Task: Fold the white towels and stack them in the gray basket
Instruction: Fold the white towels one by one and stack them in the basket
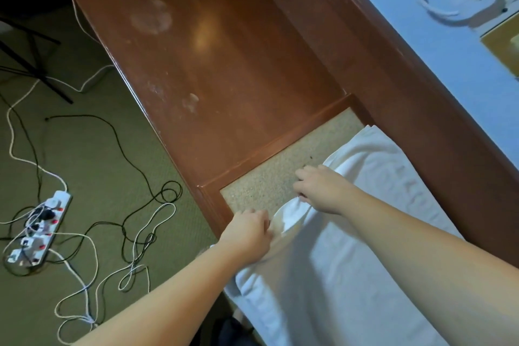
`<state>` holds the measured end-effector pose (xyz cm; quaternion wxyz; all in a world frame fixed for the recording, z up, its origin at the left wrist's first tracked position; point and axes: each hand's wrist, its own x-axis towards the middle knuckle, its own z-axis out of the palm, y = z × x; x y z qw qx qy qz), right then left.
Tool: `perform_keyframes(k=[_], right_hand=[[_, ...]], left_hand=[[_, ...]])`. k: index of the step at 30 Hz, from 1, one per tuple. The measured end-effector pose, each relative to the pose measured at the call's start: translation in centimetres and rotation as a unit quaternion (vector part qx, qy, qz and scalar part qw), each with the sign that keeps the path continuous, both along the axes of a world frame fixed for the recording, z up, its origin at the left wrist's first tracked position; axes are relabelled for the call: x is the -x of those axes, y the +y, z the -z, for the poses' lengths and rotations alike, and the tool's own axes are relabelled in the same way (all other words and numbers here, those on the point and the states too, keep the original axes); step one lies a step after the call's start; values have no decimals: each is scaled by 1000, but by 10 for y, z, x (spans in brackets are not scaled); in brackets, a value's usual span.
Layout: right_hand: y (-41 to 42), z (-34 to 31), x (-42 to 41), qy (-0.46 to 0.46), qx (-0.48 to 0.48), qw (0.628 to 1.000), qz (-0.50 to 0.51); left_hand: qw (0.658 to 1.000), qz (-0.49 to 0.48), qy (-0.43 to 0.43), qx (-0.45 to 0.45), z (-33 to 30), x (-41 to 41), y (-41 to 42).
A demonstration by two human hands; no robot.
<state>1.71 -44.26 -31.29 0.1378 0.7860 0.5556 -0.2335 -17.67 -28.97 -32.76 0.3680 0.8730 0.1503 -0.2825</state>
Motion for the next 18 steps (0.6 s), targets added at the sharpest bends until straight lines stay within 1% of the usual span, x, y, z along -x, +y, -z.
perform_keyframes(k=[1, 4, 7, 10, 12, 15, 16, 18], right_hand=[[-1, -1, -1, -3, -7, 1000, -5], [-1, -5, -3, 1, 5, 1000, -11], [2, -13, -8, -7, 42, 999, -10], [5, -16, -18, -50, 90, 994, -28], [9, -20, -24, -70, 90, 993, -16], [17, -30, -30, -68, 64, 994, 54], [18, -32, -32, -62, 64, 994, 62], [18, -35, -37, -60, 93, 993, 47]], left_hand=[[1000, -18, -15, 11, -1, 2, 1], [990, -129, -50, 32, -2, 4, 8], [982, -174, -72, 21, 2, 5, 21], [987, -154, -49, 25, 5, 6, 34], [993, -118, -19, 25, 7, 10, 45], [999, -37, 18, 3, 7, 18, 63], [1000, -14, 23, -5, 7, 21, 69], [1000, 6, 27, -13, 7, 29, 79]])
